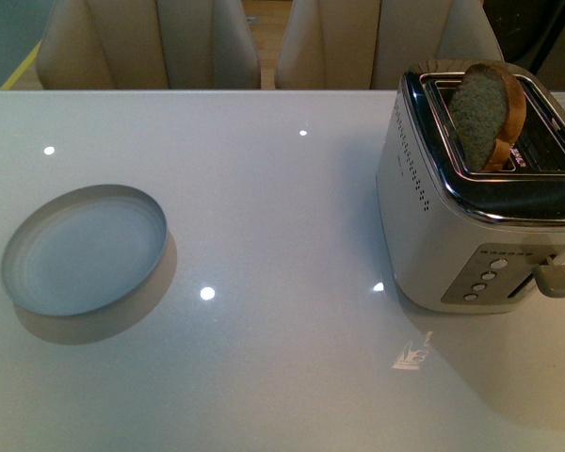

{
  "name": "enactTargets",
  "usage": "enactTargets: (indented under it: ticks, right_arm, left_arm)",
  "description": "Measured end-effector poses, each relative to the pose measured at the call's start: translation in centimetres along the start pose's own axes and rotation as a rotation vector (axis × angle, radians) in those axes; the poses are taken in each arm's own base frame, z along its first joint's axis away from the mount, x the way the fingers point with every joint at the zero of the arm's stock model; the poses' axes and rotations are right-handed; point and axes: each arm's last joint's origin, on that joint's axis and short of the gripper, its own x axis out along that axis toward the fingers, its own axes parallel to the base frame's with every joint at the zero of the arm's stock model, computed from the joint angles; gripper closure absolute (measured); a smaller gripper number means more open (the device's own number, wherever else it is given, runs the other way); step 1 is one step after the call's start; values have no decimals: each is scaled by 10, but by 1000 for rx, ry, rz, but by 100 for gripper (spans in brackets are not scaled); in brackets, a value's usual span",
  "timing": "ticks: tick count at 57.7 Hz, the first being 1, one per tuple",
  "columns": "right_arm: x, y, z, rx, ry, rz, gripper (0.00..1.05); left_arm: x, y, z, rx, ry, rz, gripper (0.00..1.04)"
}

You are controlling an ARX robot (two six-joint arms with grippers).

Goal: Left arm holds plate, right arm toasts bread

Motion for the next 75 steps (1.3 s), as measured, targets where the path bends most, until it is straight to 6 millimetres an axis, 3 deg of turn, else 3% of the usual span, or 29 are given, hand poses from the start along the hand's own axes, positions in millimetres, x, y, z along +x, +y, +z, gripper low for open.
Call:
enactTargets:
  ticks: [12, 35, 55, 59, 63, 75]
  right_arm:
    - [0, 0, 0, 0, 0, 0, 9]
    - [0, 0, 0, 0, 0, 0, 9]
    - [0, 0, 0, 0, 0, 0, 9]
    - [0, 0, 0, 0, 0, 0, 9]
    - [0, 0, 0, 0, 0, 0, 9]
    - [0, 0, 0, 0, 0, 0, 9]
  left_arm:
    - [-11, 0, -3, 0, 14, 0, 102]
    - [-12, 0, -3, 0, 5, 0, 102]
    - [-12, 0, -3, 0, 6, 0, 39]
    - [-12, 0, -3, 0, 5, 0, 20]
    - [-12, 0, -3, 0, 5, 0, 8]
    - [-12, 0, -3, 2, 5, 0, 7]
